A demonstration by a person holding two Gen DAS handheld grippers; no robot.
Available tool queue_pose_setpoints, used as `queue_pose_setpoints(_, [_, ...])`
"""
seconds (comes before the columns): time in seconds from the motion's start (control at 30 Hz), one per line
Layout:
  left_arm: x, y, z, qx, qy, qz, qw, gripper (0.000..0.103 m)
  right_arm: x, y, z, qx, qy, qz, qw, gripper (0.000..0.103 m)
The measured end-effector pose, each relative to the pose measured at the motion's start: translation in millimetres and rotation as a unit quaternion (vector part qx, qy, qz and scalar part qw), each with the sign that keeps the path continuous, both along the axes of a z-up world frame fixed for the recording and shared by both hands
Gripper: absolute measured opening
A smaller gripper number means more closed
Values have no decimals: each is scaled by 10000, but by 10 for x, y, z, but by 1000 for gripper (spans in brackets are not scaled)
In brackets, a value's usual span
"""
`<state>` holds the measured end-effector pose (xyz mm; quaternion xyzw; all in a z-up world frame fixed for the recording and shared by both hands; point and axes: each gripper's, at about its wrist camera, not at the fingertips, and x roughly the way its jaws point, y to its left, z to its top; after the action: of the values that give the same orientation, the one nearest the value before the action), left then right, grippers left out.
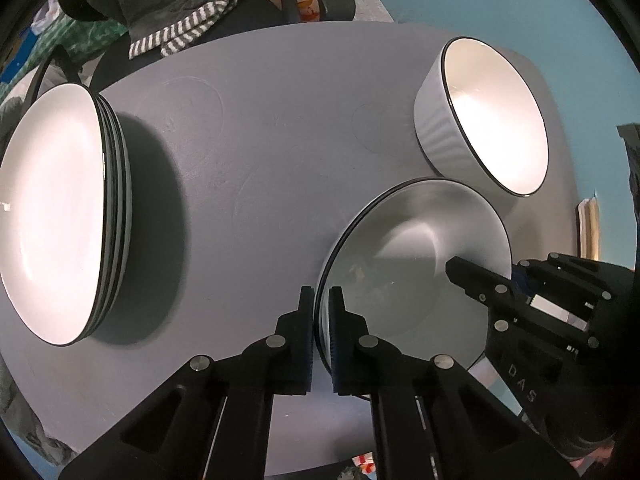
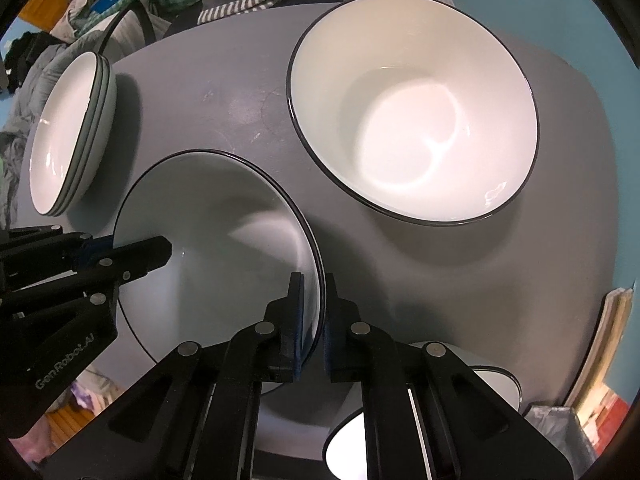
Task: Organize plates and bowls
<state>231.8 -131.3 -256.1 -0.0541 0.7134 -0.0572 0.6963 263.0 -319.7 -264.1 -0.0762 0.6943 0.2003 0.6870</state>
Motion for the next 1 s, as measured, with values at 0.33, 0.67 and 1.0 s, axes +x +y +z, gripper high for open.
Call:
queue_pose_setpoints(0.33, [4,44,-16,-140,15,2,9999,6,12,-44,25,16,19,-125,9999,6])
queue_pose_setpoints(0.67, [12,20,55,-44,-32,-57,10000,6,29,-99,53,33,170,-287,9994,6])
queue_pose_setpoints(1.0, [-25,31,240,-4,-208,-68,9998,6,-8,-75,217,125,103,-344,9993,6])
